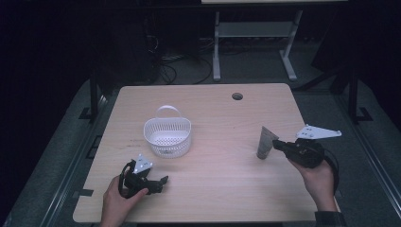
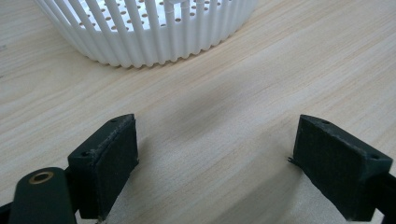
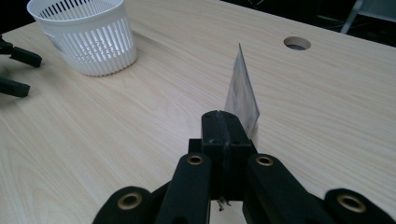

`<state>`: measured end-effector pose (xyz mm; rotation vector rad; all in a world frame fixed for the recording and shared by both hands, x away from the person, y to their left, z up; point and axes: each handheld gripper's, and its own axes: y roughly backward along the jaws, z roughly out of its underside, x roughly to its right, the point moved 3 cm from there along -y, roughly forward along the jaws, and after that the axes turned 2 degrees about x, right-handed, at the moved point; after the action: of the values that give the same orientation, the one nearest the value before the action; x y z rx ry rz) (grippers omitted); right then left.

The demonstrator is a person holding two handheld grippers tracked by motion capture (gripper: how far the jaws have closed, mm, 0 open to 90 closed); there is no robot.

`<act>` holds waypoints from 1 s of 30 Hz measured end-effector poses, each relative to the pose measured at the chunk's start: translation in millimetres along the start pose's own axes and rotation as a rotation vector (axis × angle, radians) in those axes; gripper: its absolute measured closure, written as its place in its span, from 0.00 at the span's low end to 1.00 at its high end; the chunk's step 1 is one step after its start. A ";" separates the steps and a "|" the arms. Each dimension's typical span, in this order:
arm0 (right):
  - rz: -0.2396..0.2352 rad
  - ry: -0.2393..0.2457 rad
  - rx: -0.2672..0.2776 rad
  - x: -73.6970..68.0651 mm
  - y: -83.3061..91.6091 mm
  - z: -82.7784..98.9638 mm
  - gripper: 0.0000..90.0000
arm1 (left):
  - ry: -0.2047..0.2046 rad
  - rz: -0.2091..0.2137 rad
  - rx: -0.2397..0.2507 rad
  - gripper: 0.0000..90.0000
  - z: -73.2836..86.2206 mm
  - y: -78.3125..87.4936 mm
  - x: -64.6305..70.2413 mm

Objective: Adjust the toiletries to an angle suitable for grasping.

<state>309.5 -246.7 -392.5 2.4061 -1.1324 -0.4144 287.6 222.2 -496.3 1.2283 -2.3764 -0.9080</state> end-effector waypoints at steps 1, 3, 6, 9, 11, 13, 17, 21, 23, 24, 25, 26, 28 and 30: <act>0.001 -0.004 0.000 0.6 -0.2 0.1 1.00 | 0.000 0.000 0.000 0.14 0.0 0.0 0.0; 0.005 -0.006 -0.001 1.9 -0.4 0.1 1.00 | 0.003 -0.001 0.002 0.14 0.0 -0.1 0.2; 0.013 -0.011 0.002 4.3 -0.4 0.0 1.00 | 0.003 -0.001 0.002 0.14 0.0 -0.2 0.2; 0.018 -0.015 0.002 6.4 -0.8 0.0 1.00 | 0.004 -0.001 0.003 0.14 0.0 -0.2 0.2; 0.022 -0.016 0.001 7.5 -0.9 0.1 1.00 | 0.003 -0.001 0.002 0.14 0.0 -0.2 0.2; 0.024 -0.018 0.002 8.4 -1.0 -0.1 1.00 | 0.003 -0.001 0.003 0.14 0.0 -0.2 0.2; 0.029 -0.016 0.000 9.6 -1.4 -0.9 1.00 | 0.003 -0.001 0.002 0.14 0.0 -0.2 0.2; 0.039 -0.014 -0.001 11.4 -1.5 -1.6 1.00 | 0.004 -0.001 0.003 0.14 0.0 -0.2 0.2; 0.041 -0.017 -0.002 12.8 -1.0 -1.8 1.00 | 0.003 -0.001 0.002 0.14 0.0 -0.2 0.2; 0.043 -0.017 -0.001 13.2 -0.9 -1.9 1.00 | 0.003 -0.001 0.002 0.14 0.0 -0.2 0.2; 0.044 -0.019 0.001 14.0 -0.7 -2.2 1.00 | 0.003 -0.001 0.002 0.14 0.0 -0.2 0.2; 0.047 -0.021 0.002 14.6 -0.4 -2.3 1.00 | 0.003 -0.001 0.002 0.14 0.0 -0.2 0.2; 0.050 -0.020 0.001 15.9 -0.3 -2.5 1.00 | 0.000 0.000 0.000 0.14 0.0 0.0 0.0; 0.052 -0.024 0.003 17.6 -0.3 -2.6 1.00 | 0.001 0.000 0.000 0.14 0.0 0.0 0.0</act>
<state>321.7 -259.6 -391.8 2.3745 -1.2038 -0.4263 287.6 222.2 -496.3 1.2288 -2.3758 -0.9073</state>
